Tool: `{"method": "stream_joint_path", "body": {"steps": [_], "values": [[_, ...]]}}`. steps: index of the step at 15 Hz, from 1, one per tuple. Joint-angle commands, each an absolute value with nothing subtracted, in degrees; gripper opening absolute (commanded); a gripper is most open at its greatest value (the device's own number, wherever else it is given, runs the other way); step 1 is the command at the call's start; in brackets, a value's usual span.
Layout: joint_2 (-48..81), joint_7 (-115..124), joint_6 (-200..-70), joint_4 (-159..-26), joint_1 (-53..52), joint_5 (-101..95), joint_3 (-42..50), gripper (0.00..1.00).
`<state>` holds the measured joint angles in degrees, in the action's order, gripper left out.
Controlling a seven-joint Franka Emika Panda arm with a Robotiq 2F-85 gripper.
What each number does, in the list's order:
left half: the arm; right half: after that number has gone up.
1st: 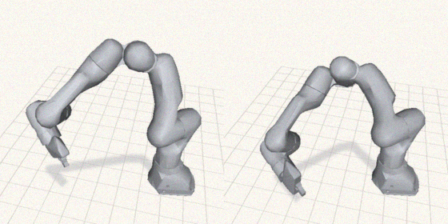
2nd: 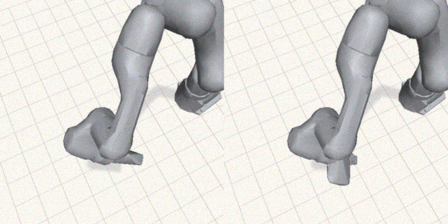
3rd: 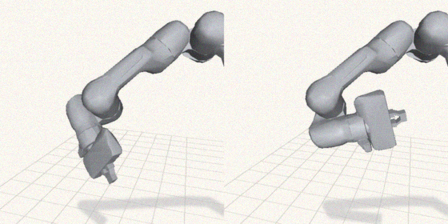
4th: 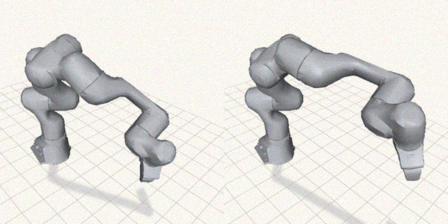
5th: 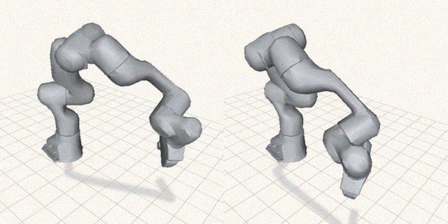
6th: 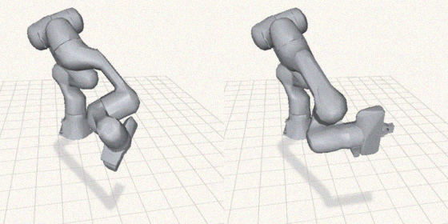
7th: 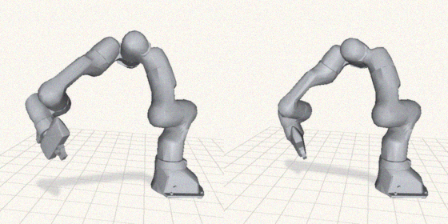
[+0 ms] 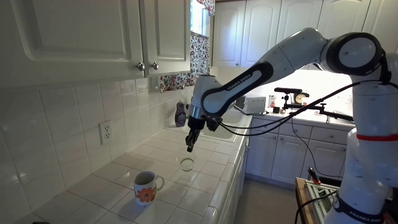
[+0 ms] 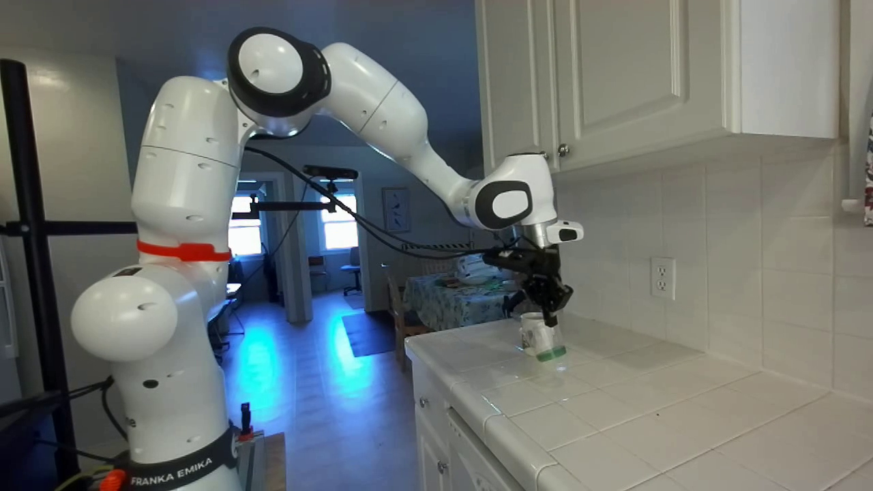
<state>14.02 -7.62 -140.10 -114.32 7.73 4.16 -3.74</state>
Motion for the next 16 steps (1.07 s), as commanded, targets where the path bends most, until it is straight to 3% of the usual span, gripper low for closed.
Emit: {"method": "stream_joint_path", "body": {"steps": [1,16], "values": [[16.58,-9.21,-136.29,-110.96,7.6,8.64,-2.36,0.02],[18.64,-11.78,-136.32,-110.76,9.87,20.16,-1.86,0.02]]}}
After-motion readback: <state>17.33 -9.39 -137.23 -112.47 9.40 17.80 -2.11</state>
